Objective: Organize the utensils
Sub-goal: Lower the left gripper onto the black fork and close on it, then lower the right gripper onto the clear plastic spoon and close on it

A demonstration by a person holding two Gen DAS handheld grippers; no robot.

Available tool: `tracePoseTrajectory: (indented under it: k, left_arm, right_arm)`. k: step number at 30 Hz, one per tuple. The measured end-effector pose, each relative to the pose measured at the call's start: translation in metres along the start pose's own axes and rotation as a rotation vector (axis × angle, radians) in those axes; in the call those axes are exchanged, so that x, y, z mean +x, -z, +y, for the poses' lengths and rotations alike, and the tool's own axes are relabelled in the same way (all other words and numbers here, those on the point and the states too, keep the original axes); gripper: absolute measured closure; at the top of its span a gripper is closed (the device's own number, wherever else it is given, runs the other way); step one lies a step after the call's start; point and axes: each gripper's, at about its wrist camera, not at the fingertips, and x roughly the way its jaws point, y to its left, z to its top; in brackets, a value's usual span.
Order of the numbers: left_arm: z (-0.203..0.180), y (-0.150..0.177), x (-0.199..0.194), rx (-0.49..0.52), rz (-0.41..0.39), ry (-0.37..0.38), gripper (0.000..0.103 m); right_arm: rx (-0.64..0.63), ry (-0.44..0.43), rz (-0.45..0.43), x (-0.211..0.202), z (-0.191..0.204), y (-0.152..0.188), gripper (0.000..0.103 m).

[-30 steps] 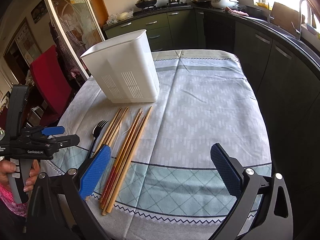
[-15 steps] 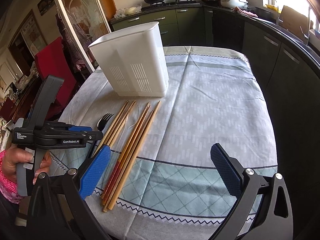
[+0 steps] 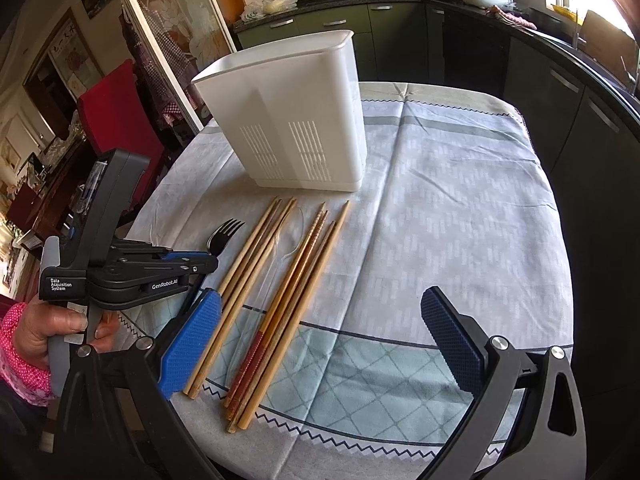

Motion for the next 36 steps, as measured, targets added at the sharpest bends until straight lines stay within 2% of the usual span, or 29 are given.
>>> tracePoseTrajectory:
  k: [4, 6, 8, 11, 13, 17, 24, 29, 36]
  left_arm:
    - [0.023, 0.002, -0.013, -0.017, -0.027, 0.004, 0.094]
    - [0.032, 0.005, -0.021, -0.021, -0.050, -0.002, 0.094]
    - [0.042, 0.006, -0.029, -0.026, -0.067, 0.000, 0.094]
    - [0.052, 0.007, -0.038, -0.026, -0.086, 0.002, 0.094]
    - [0.058, 0.007, -0.042, -0.027, -0.092, 0.007, 0.094]
    - [0.064, 0.009, -0.041, -0.027, -0.093, 0.023, 0.094]
    - [0.061, 0.010, -0.038, -0.018, -0.101, 0.049, 0.094]
    - [0.061, 0.008, -0.039, -0.003, -0.108, 0.061, 0.094]
    - [0.057, 0.009, -0.042, 0.017, -0.115, 0.077, 0.094]
  right_arm:
    - [0.015, -0.080, 0.073, 0.019, 0.011, -0.012, 0.011]
    - [0.024, -0.105, 0.115, 0.031, 0.016, -0.018, 0.018]
    - [0.045, -0.118, 0.154, 0.043, 0.018, -0.023, 0.032]
    - [0.063, -0.125, 0.211, 0.062, 0.023, -0.027, 0.040]
    - [0.055, -0.099, 0.235, 0.070, 0.029, -0.029, 0.044]
    - [0.033, -0.018, 0.264, 0.086, 0.036, -0.032, 0.063]
    - [0.024, 0.067, 0.311, 0.109, 0.043, -0.032, 0.071]
    - [-0.015, 0.134, 0.317, 0.116, 0.054, -0.032, 0.085]
    - [-0.061, 0.184, 0.314, 0.120, 0.068, -0.030, 0.087]
